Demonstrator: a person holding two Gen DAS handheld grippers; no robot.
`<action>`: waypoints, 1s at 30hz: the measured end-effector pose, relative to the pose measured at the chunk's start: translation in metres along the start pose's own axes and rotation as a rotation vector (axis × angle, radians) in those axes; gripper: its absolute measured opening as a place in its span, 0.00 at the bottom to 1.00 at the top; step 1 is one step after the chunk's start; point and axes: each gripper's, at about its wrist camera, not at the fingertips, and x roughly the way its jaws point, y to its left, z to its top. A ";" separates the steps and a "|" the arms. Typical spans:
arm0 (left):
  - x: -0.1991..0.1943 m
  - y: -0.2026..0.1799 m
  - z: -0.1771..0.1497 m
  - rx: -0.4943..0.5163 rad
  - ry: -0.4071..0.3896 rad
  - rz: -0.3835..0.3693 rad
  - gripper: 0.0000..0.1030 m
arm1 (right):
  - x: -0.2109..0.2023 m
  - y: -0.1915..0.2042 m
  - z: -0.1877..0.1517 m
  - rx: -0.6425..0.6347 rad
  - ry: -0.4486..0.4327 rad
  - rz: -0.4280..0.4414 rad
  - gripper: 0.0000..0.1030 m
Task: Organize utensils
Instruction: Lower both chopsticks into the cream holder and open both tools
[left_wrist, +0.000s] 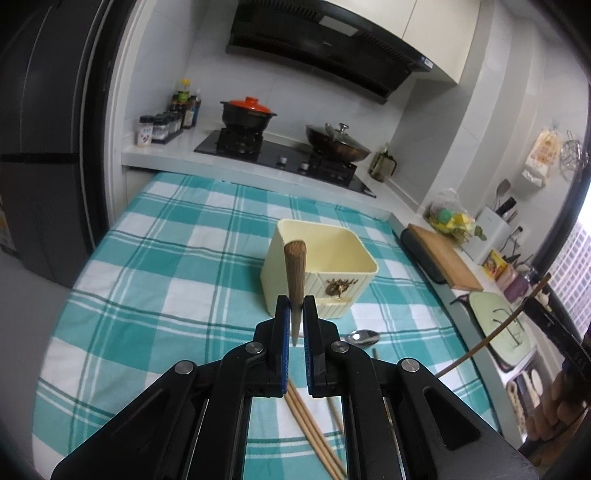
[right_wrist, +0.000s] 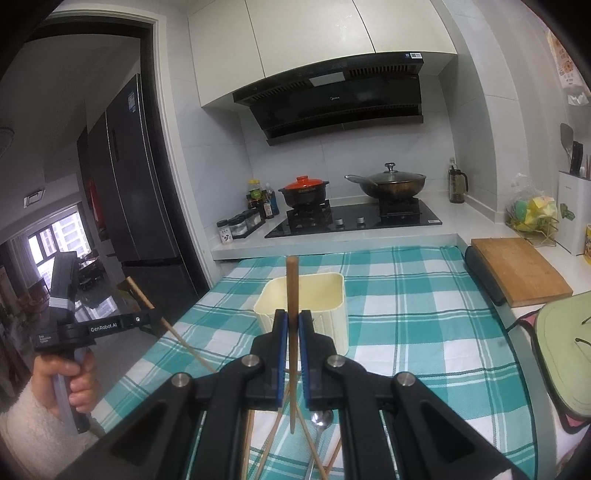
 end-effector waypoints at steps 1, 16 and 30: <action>-0.001 0.000 0.000 -0.003 -0.005 -0.005 0.05 | -0.001 0.001 0.000 -0.003 0.000 -0.001 0.06; -0.021 -0.034 0.074 0.072 -0.088 -0.078 0.05 | 0.020 0.002 0.053 -0.041 -0.065 -0.011 0.06; 0.146 -0.039 0.118 0.122 0.154 -0.010 0.05 | 0.190 -0.004 0.115 -0.038 0.062 -0.031 0.06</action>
